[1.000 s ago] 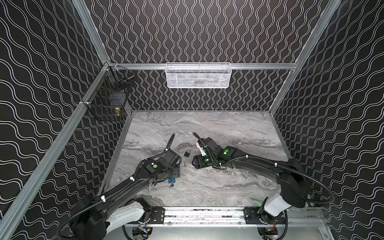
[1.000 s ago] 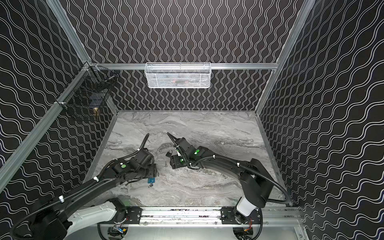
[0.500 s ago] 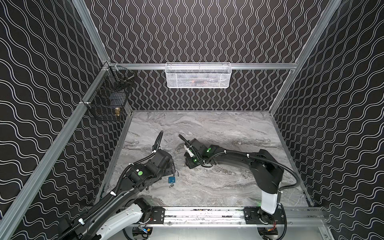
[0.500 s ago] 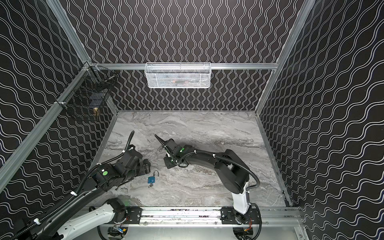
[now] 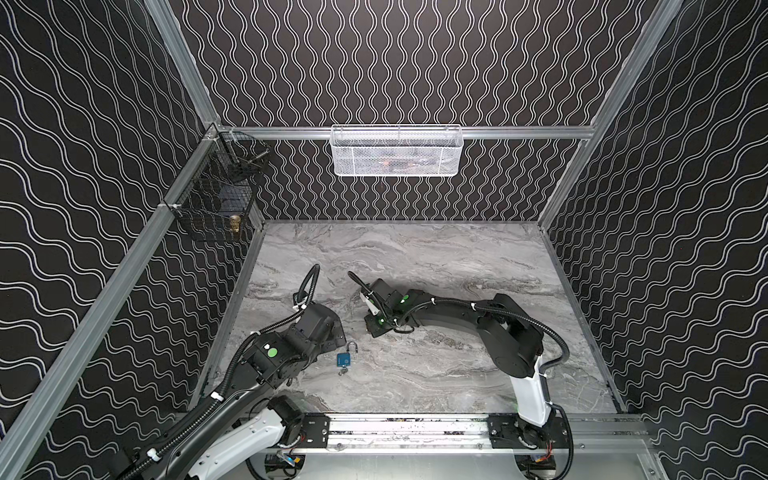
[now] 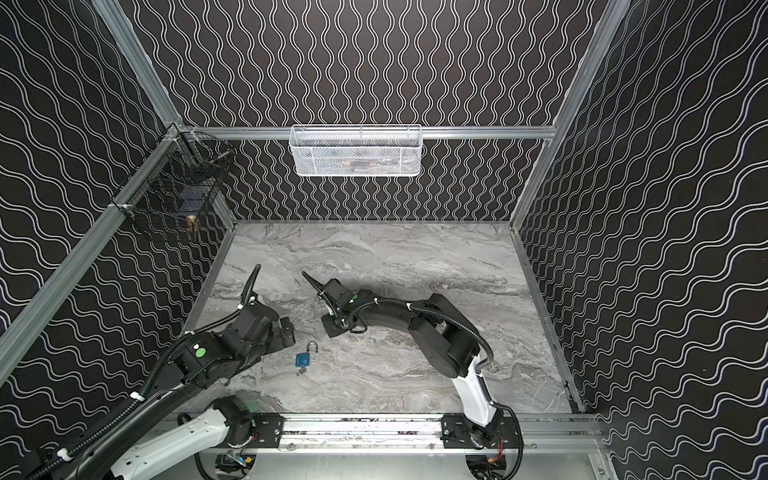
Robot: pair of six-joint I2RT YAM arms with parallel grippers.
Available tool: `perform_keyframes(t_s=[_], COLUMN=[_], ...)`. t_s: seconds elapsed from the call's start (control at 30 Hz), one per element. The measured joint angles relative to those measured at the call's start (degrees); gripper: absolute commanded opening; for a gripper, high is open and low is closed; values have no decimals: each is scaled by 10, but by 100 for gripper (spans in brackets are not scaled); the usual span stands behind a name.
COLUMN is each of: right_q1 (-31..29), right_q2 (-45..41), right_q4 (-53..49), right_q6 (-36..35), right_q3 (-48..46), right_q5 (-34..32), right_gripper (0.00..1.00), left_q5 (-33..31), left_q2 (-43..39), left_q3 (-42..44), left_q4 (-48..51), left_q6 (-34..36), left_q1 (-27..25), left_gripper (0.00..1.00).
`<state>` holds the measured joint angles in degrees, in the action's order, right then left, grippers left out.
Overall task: Unlock with the key
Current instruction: 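Lower the right gripper onto the loose silver key while the left arm withdraws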
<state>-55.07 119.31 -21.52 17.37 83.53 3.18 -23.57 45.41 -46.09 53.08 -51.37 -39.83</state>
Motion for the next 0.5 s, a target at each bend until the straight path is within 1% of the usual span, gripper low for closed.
perform_keyframes(t_s=[0.27, 0.5], right_q1=[0, -6], right_q2=[13, 20], right_q4=[0, 0], right_q6=[-3, -5], right_q3=[5, 10], right_q5=[2, 4], right_gripper=[22, 21], left_q5=[-2, -2], left_q2=[2, 3], left_q3=[1, 7], left_q4=[5, 6], left_q6=[-9, -11], left_q1=[0, 0], left_gripper=[98, 99])
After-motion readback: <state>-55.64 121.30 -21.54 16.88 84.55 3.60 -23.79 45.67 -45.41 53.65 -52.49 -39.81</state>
